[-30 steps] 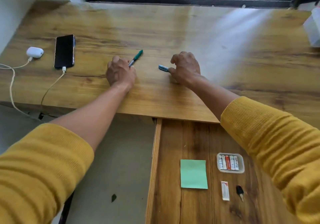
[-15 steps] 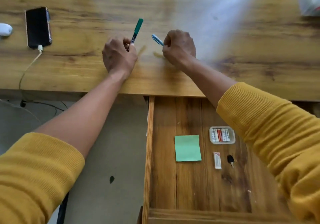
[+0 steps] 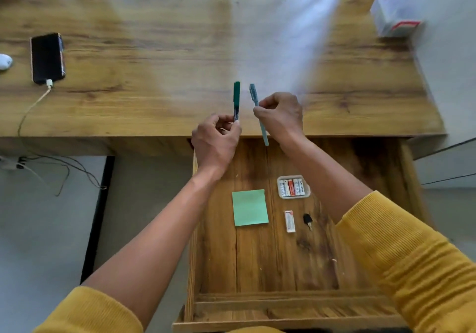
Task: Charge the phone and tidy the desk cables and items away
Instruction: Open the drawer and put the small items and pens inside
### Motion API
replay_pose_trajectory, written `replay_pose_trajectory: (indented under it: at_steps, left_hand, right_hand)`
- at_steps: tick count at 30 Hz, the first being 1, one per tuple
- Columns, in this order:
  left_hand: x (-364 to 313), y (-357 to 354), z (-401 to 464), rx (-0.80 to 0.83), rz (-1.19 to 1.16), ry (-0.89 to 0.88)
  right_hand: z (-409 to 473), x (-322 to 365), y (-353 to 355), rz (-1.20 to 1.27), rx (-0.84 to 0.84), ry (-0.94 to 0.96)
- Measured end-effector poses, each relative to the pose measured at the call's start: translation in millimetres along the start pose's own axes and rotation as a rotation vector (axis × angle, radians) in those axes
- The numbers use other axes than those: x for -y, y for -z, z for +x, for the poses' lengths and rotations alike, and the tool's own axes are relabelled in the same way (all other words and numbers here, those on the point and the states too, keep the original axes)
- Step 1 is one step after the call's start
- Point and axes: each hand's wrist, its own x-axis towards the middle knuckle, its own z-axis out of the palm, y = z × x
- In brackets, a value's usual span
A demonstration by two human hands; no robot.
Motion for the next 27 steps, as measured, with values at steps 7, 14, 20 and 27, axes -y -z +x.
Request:
replay_pose_trajectory:
  at_steps: [7, 14, 20, 27]
  left_hand:
    - [-19.1, -55.9, -77.6, 0.128, -0.001, 0.081]
    - [-31.4, -130.9, -151.3, 0.338, 0.007, 0.266]
    - [-36.6, -181.4, -177.8, 0.440, 0.149, 0.292]
    - [-31.8, -215.5, -188.6, 0.472, 0.317, 0.317]
  right_hand:
    - [-41.3, -76.2, 56.6, 0.009, 0.014, -0.056]
    - [-75.3, -167.7, 117.4, -0.030, -0.030, -0.162]
    - [-83.7, -224.8, 140.1, -0.126, 0.013, -0.211]
    - [-82.0, -270.4, 134.3, -0.192, 0.080, -0.291]
